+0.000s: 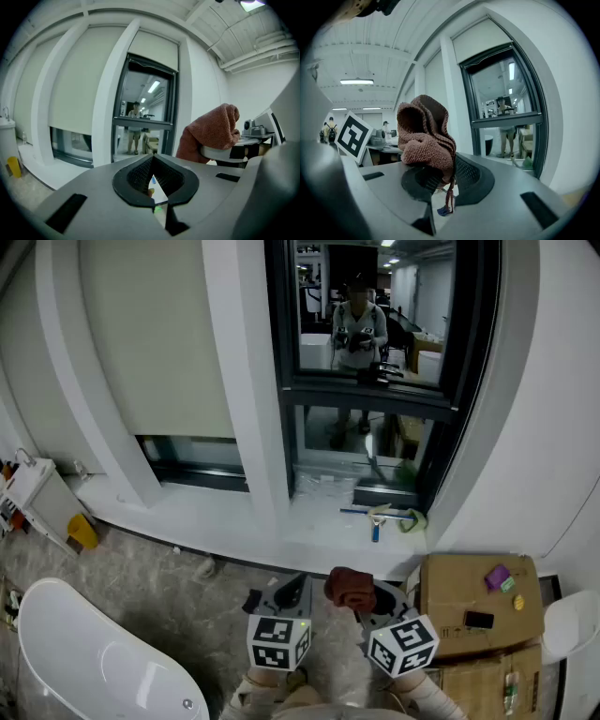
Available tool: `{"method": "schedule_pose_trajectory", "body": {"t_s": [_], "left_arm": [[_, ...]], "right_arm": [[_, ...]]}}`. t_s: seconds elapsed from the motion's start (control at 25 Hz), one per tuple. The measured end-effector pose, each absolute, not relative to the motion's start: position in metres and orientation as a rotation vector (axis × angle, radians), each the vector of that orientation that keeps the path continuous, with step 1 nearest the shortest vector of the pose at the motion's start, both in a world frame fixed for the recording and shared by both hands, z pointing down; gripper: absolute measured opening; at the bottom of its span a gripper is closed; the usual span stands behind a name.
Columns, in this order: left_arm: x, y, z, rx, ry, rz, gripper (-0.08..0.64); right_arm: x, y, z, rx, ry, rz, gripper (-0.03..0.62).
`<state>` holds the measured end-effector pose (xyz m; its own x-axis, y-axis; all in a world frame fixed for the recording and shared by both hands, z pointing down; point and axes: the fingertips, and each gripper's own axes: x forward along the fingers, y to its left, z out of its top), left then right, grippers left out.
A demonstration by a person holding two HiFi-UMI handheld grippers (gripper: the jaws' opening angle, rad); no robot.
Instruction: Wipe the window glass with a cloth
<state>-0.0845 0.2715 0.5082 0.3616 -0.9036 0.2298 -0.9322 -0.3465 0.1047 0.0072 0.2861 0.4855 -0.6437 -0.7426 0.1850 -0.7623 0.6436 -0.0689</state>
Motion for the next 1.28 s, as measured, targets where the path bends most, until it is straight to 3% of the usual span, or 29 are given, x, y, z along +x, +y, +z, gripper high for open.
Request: {"method": "schedule_pose_trajectory", "body": {"t_s": [0.56, 1.28], "left_arm": [[-0.055, 0.347, 0.497, 2.351, -1.7, 0.138, 0.003], [-0.142, 0.224, 0.479, 2.503, -1.587, 0.235, 0.003]], "right_arm": [[0.04, 0.359, 0.485, 1.188, -2.788, 0.235, 0.043], [-0.048, 0.24, 0.464, 1.41, -2.722, 0.207, 0.043]]}}
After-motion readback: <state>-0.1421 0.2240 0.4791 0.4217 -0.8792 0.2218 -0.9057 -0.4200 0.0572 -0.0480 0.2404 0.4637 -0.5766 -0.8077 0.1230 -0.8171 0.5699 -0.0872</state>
